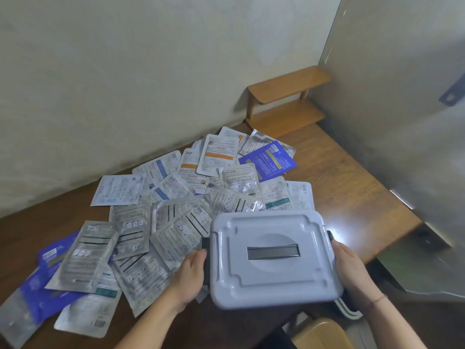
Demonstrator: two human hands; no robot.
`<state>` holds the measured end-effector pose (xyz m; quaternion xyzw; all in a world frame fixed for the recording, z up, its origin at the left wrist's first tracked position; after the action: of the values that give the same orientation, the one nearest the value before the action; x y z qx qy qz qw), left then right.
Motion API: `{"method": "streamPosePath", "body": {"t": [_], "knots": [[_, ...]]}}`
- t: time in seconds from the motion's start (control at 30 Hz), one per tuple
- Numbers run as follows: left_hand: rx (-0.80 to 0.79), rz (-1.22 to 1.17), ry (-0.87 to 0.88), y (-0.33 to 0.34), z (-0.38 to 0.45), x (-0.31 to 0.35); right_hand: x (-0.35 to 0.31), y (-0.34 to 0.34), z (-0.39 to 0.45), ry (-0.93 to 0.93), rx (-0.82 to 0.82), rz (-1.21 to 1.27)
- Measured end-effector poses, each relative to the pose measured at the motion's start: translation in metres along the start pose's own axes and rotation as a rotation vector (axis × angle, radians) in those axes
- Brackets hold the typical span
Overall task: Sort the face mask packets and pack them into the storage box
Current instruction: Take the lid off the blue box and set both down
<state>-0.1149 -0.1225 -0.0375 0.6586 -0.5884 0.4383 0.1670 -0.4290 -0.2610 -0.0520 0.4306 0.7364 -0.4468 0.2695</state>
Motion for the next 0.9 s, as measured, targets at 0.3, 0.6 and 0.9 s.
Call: {"method": "streamPosePath", "body": {"t": [0.3, 0.6, 0.9], "knots": [[0.388, 0.097, 0.421, -0.023, -0.021, 0.005, -0.057, -0.015, -0.048, -0.446, 0.234, -0.687], [0.25, -0.263, 0.378, -0.012, -0.041, 0.045, -0.064, -0.028, -0.064, -0.318, 0.237, -0.469], [0.198, -0.788, 0.463, -0.01, -0.046, 0.131, -0.107, -0.084, -0.062, -0.363, 0.29, 0.113]]}}
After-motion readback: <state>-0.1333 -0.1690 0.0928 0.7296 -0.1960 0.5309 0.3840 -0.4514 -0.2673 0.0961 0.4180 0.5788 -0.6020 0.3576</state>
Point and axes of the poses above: each hand's wrist, its own z-axis towards the middle knuckle, its own y-axis out of the palm, x = y × z, the point moved 8 cm from there along z, towards the middle knuckle, and after that the axes turned 6 degrees about -y, right-handed, at the moved point
